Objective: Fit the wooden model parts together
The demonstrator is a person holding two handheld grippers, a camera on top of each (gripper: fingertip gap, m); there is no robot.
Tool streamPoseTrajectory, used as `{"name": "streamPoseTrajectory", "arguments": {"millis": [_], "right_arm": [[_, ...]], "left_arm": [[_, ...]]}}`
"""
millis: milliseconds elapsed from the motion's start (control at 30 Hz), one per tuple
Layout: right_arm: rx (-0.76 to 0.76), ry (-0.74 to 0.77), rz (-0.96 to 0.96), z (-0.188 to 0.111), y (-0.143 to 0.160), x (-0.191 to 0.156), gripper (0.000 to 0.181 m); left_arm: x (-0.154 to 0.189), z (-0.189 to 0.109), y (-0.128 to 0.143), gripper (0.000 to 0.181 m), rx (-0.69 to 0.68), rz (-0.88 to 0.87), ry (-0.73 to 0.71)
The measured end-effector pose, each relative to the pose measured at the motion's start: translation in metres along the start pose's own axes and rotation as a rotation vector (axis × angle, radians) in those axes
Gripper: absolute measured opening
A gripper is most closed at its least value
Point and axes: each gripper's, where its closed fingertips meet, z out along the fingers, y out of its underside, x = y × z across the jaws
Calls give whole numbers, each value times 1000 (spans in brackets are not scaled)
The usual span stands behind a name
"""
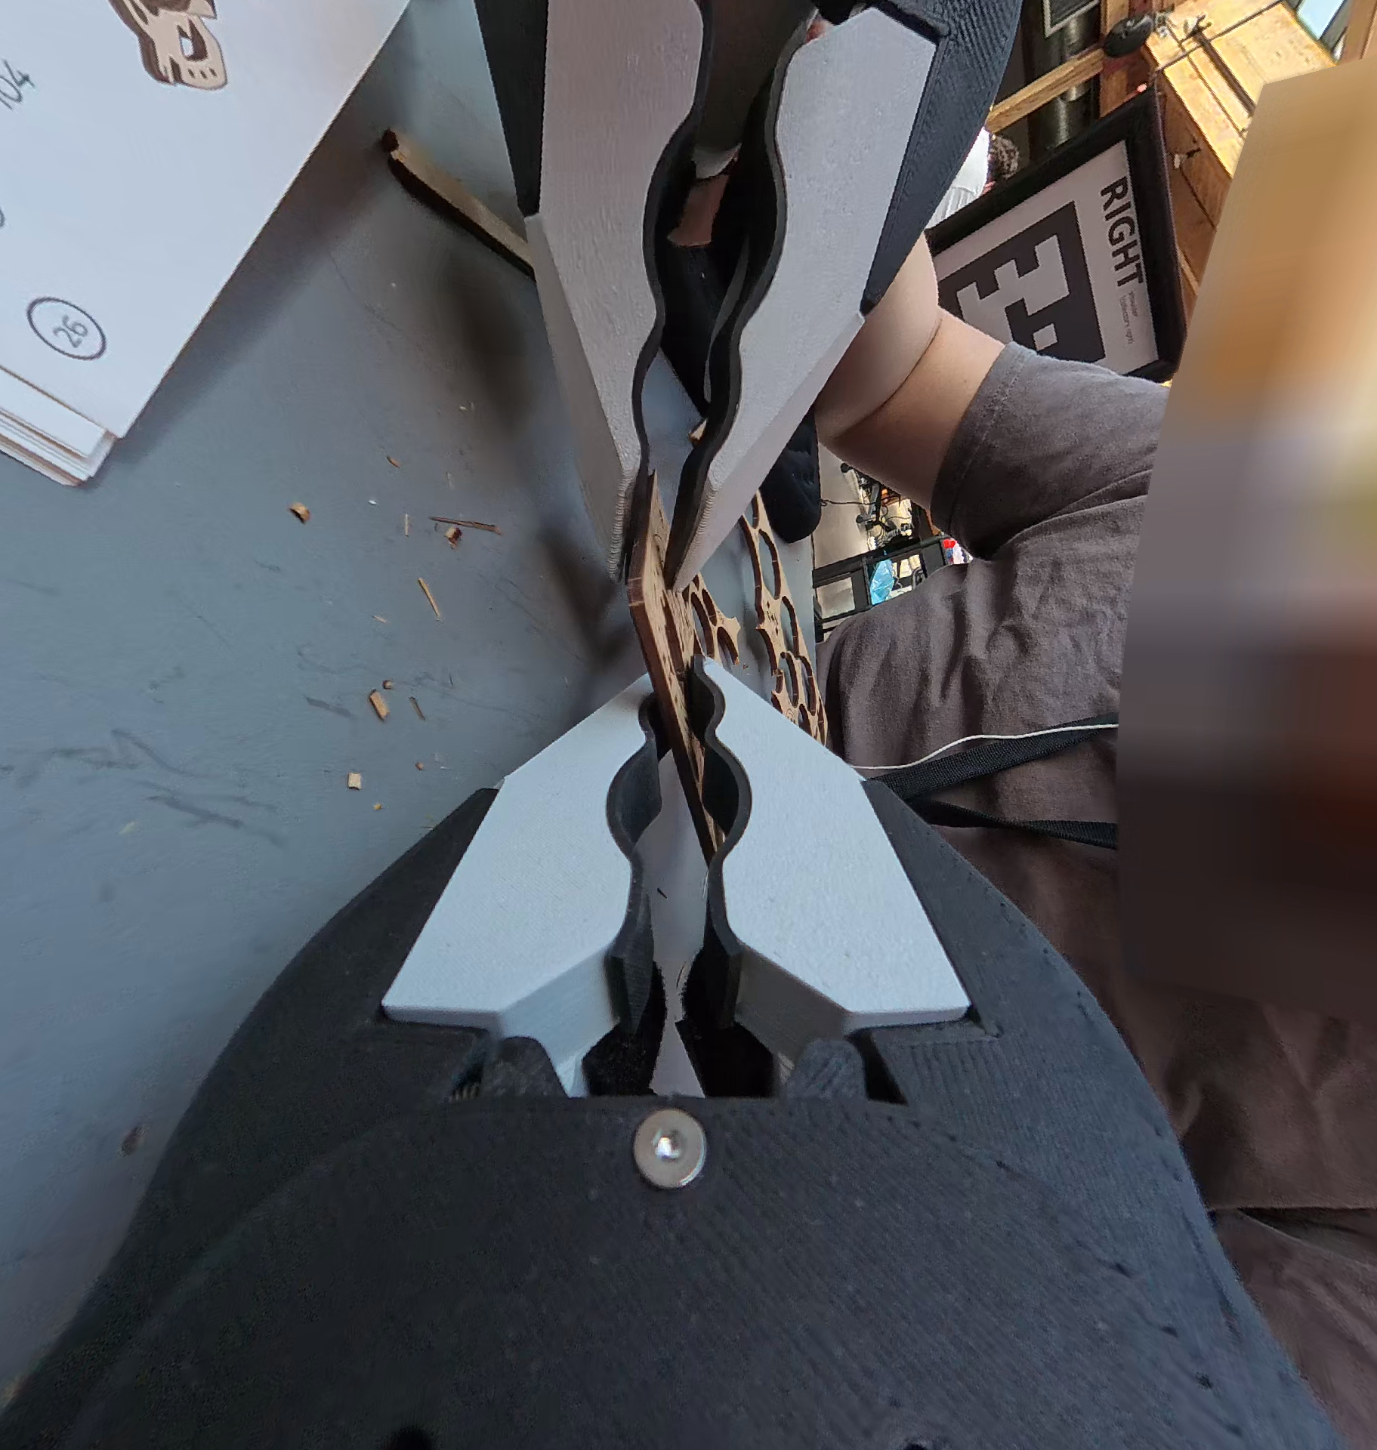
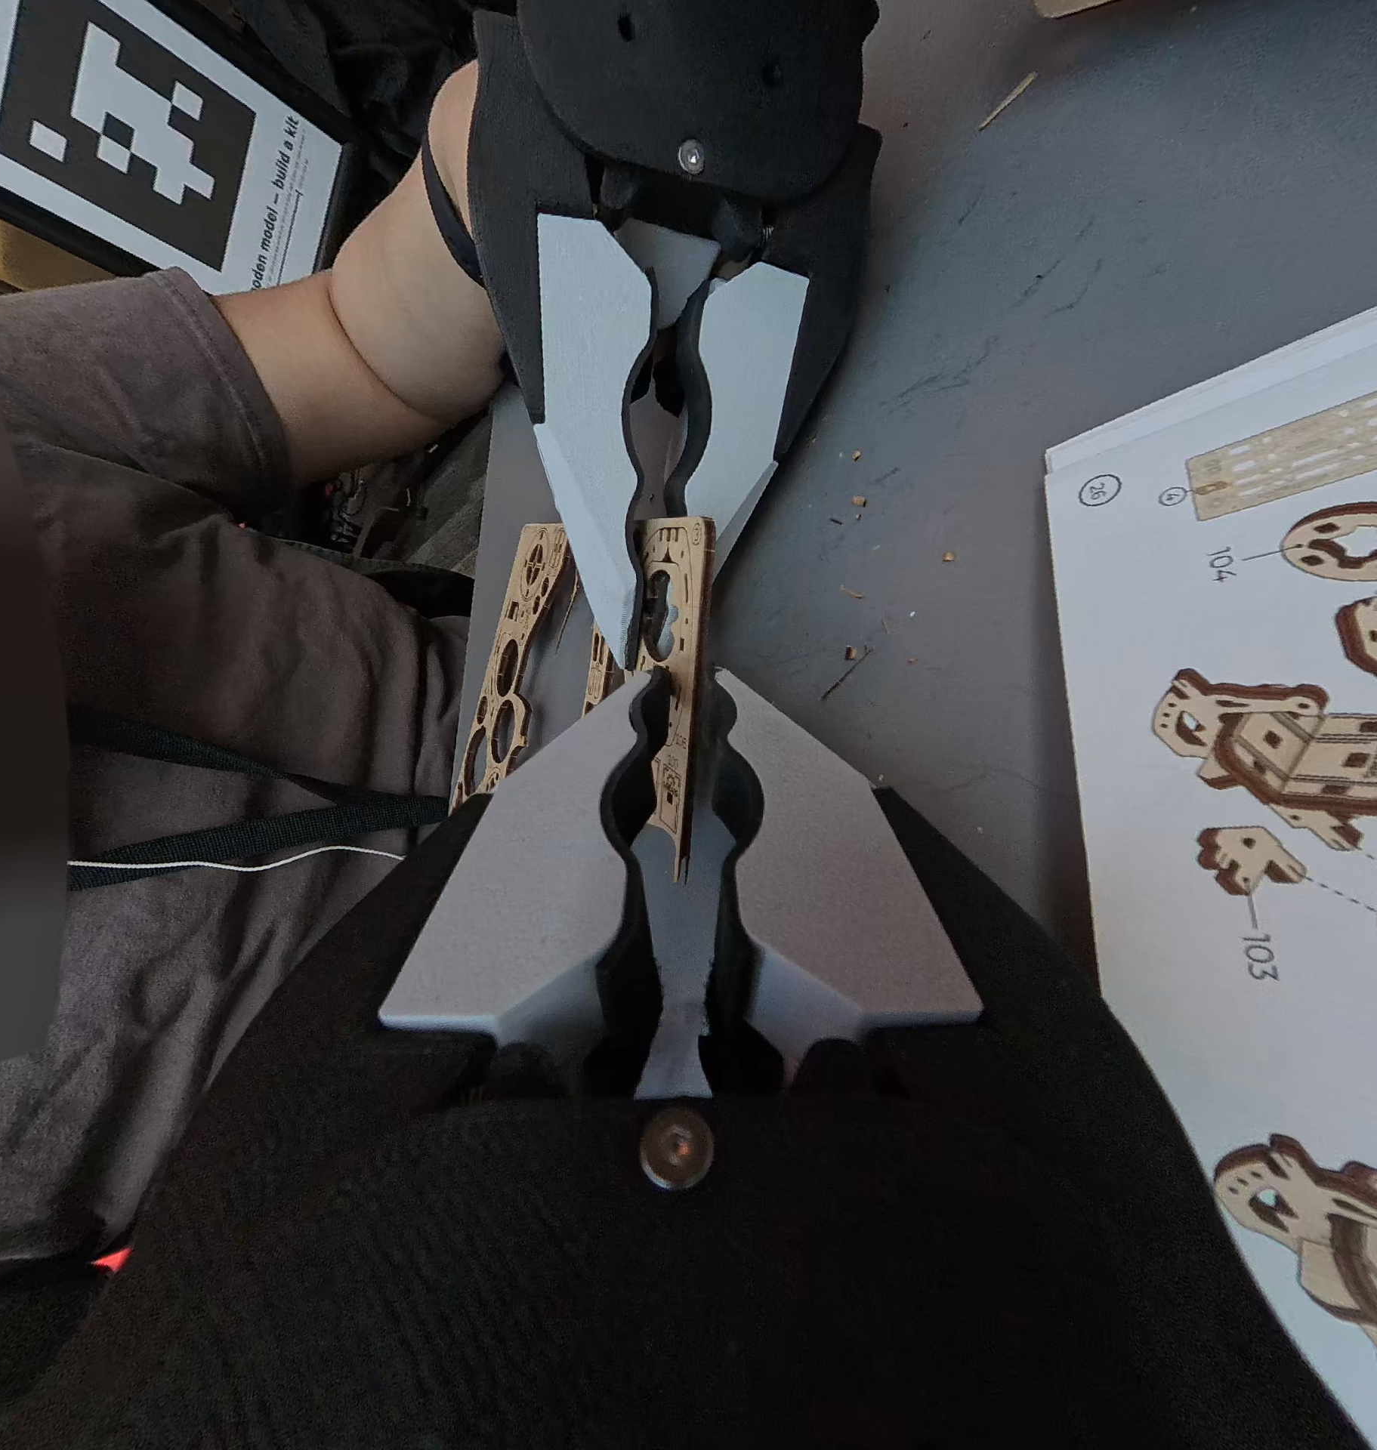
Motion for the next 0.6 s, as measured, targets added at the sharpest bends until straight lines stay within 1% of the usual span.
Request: {"name": "streamPoseTrajectory", "arguments": {"millis": [233, 333, 400, 467, 500, 600], "right_arm": [[-22, 89, -97, 3, 2, 5, 8], [-15, 140, -195, 2, 0, 4, 9], [-15, 151, -225, 2, 0, 5, 10], [-2, 183, -355, 0, -2, 4, 13], [11, 218, -443, -2, -5, 2, 19], [104, 360, -671, -12, -23, -10, 25]], "left_arm": [[-2, -1, 1, 1, -3, -10, -14], [-2, -2, 0, 1, 3, -10, -13], [-2, -2, 0, 1, 2, -15, -4], [-1, 0, 1, 1, -1, -15, -1], [0, 0, 1, 1, -2, -17, 8], [0, -1, 0, 1, 3, -32, 20]]}}
